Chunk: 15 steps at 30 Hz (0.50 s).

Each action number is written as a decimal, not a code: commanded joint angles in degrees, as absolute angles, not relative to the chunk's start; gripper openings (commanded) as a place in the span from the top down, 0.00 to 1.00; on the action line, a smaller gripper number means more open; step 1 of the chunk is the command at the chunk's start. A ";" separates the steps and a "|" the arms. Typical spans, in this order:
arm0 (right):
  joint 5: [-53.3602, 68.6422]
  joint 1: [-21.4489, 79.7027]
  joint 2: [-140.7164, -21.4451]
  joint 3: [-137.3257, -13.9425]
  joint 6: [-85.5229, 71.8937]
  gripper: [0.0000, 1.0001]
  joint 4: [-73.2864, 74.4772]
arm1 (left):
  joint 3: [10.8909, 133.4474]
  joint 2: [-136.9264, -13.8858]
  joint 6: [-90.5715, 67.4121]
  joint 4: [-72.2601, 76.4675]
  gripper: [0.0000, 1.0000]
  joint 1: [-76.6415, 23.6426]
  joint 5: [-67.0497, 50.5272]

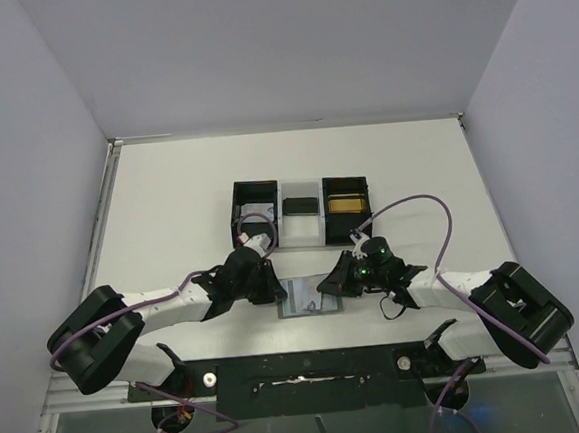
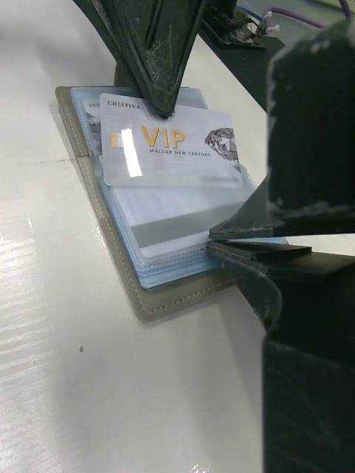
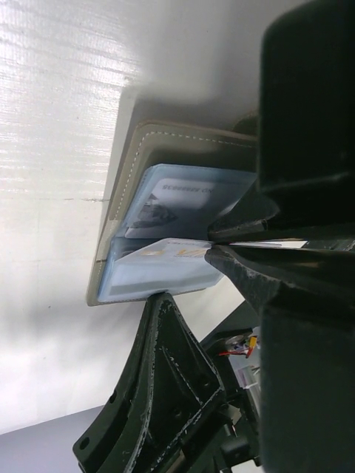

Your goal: Take the credit cards out of the card holder

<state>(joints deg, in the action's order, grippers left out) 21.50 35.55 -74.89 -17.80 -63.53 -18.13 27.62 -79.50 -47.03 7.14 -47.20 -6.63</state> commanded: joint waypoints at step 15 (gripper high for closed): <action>24.97 33.50 -77.59 -23.03 -56.71 0.96 -15.74 | 39.79 -83.57 -45.56 10.27 0.68 -46.40 -20.79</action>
